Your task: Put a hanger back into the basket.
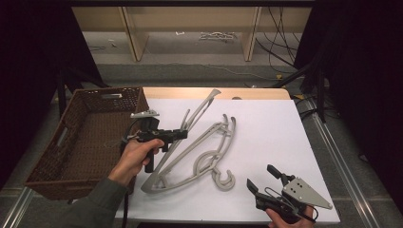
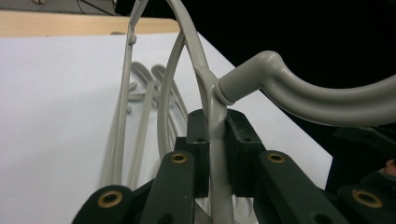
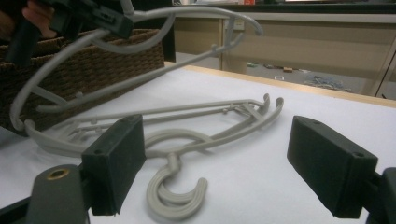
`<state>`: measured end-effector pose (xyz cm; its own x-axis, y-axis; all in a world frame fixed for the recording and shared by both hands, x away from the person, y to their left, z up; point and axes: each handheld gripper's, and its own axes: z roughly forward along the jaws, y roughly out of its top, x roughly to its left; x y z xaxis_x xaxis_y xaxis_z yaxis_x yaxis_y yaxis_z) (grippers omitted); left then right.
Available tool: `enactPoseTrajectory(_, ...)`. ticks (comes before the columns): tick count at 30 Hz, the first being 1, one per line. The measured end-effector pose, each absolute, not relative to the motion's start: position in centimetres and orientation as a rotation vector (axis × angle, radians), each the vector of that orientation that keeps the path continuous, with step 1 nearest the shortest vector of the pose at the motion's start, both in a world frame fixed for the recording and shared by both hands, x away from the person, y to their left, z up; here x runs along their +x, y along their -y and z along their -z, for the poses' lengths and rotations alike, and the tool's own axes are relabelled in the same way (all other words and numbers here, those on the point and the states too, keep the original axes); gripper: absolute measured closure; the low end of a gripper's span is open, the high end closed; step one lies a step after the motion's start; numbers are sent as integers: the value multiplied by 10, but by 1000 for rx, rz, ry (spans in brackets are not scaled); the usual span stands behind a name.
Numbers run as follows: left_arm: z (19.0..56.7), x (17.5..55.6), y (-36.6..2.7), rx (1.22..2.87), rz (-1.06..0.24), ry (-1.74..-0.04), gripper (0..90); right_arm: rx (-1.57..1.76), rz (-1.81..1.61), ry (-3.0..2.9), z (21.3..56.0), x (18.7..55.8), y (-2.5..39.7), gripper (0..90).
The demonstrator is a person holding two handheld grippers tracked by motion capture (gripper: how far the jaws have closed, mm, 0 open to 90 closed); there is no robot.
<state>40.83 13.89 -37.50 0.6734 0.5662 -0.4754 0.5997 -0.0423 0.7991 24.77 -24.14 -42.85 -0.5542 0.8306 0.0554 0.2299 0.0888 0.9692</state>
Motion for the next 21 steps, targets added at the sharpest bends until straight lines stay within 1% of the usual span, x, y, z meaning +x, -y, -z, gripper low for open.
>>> enactPoseTrajectory(3, 368, 408, -141, 1693, 27, -942, 809, 1047, -1488, -1847, 428, 247, 242, 203)
enactPoseTrajectory(4, 362, 407, -143, 1704, 0, -937, 810, 1046, -1491, -1846, 428, 247, 242, 203)
enactPoseTrajectory(9, 355, 408, -146, 1692, 5, -933, 810, 1045, -1488, -1848, 429, 248, 241, 203)
enactPoseTrajectory(10, 348, 408, -148, 1700, -20, -934, 810, 1045, -1489, -1848, 429, 248, 242, 203)
enactPoseTrajectory(15, 335, 407, -152, 1695, -25, -913, 810, 1041, -1491, -1842, 429, 248, 242, 203)
enactPoseTrajectory(16, 326, 405, -154, 1724, -55, -894, 810, 1042, -1488, -1840, 429, 248, 242, 203)
enactPoseTrajectory(19, 319, 405, -156, 1719, -53, -891, 810, 1048, -1479, -1848, 429, 247, 242, 203)
enactPoseTrajectory(20, 311, 405, -160, 1709, -18, -876, 810, 1040, -1487, -1841, 429, 248, 242, 203)
enactPoseTrajectory(21, 311, 405, -160, 1709, -18, -876, 810, 1037, -1482, -1843, 429, 248, 242, 202)
